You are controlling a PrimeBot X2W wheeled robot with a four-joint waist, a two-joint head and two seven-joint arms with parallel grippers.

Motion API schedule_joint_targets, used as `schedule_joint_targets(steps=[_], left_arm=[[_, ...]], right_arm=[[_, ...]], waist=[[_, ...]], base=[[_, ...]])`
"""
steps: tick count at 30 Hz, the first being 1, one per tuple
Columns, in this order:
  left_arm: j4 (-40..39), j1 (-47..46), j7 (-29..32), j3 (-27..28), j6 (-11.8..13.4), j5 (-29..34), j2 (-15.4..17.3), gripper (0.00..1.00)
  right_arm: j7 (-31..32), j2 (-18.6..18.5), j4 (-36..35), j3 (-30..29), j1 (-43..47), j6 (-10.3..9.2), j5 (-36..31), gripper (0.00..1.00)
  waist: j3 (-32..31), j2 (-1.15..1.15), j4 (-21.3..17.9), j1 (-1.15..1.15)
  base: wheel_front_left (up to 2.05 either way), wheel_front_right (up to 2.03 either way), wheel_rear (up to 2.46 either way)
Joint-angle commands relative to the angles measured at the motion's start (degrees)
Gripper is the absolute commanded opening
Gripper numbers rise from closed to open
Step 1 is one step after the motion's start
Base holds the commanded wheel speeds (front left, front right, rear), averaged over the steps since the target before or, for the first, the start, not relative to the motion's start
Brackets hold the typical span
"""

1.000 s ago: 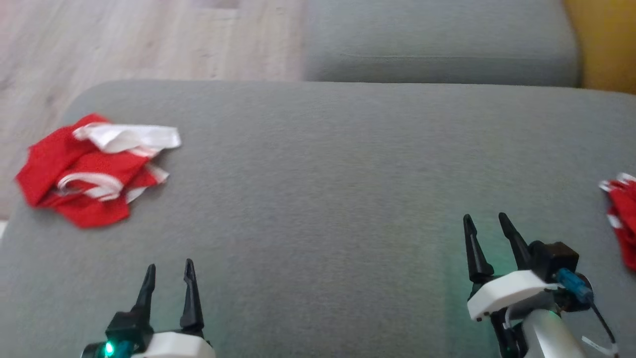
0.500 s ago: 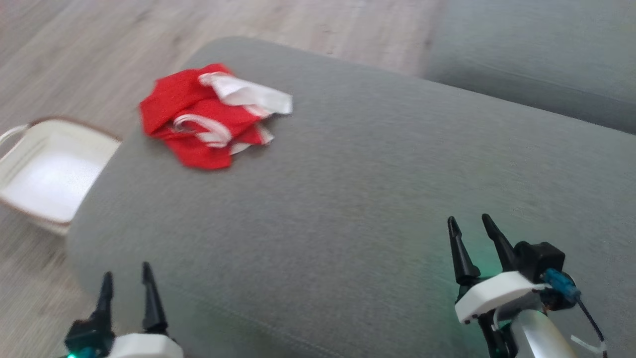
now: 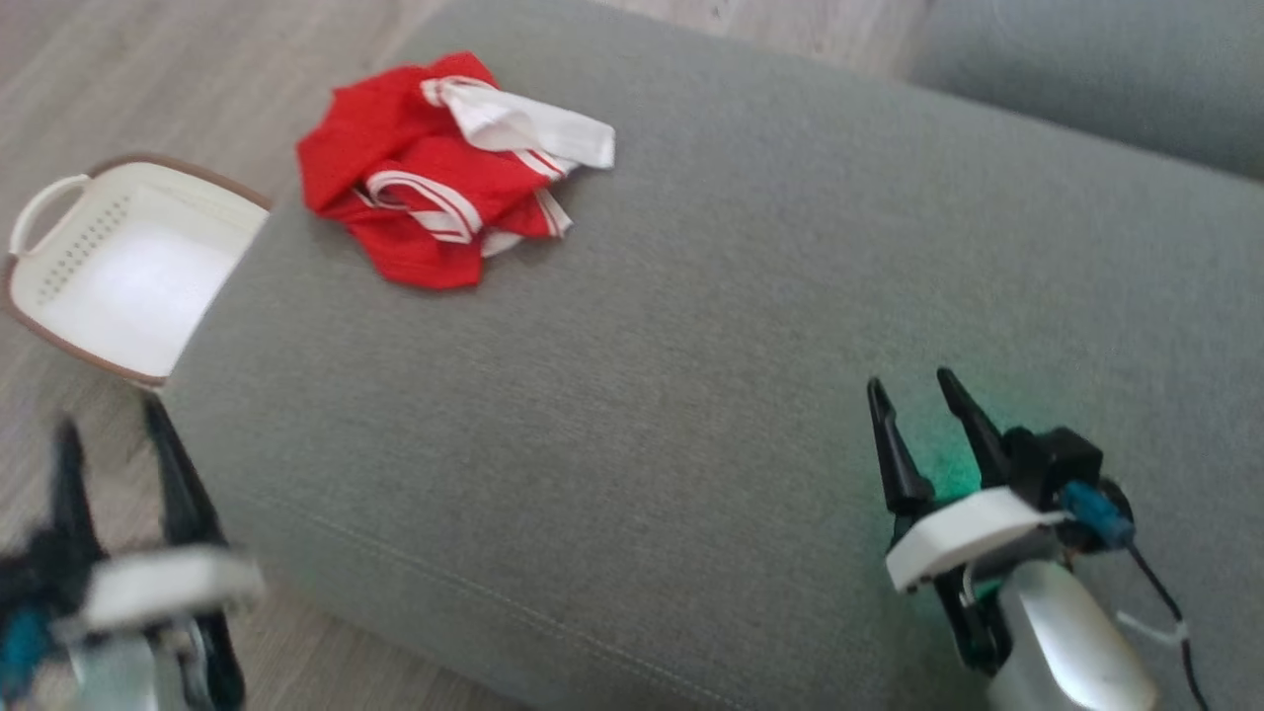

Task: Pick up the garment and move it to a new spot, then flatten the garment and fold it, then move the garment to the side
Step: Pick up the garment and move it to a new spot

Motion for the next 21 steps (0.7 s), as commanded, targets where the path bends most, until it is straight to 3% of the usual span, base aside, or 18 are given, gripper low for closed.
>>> schedule_joint_targets(steps=[1,6,11,21], left_arm=[[-2.45,-4.17,-0.31,2.15,-0.21,0.59,1.33,1.00],[-0.77,-13.96,-0.31,2.51,-2.09,1.81,4.55,1.00],[6.93,-24.17,-0.31,-0.25,-3.19,0.73,9.48,1.00],[26.06,-39.80,1.92,-18.44,-3.36,-12.20,19.38,1.00]], right_arm=[[-0.63,-0.09,-1.98,1.52,-3.04,-0.04,-0.50,1.00],[-0.63,-0.09,-3.17,2.07,-5.71,-0.04,-2.75,1.00],[-0.63,-0.09,-4.64,2.54,-8.24,-0.04,-4.35,1.00],[-0.63,-0.09,-7.52,3.41,-12.26,-0.04,-6.41,1.00]], waist=[[2.51,0.00,-2.00,-0.01],[7.50,0.00,-5.45,-0.01],[11.80,0.00,-9.14,-0.01],[18.56,0.00,-16.71,-0.01]], base=[[0.00,0.00,0.00],[0.00,0.00,0.00],[0.00,0.00,0.00],[0.00,0.00,0.00]])
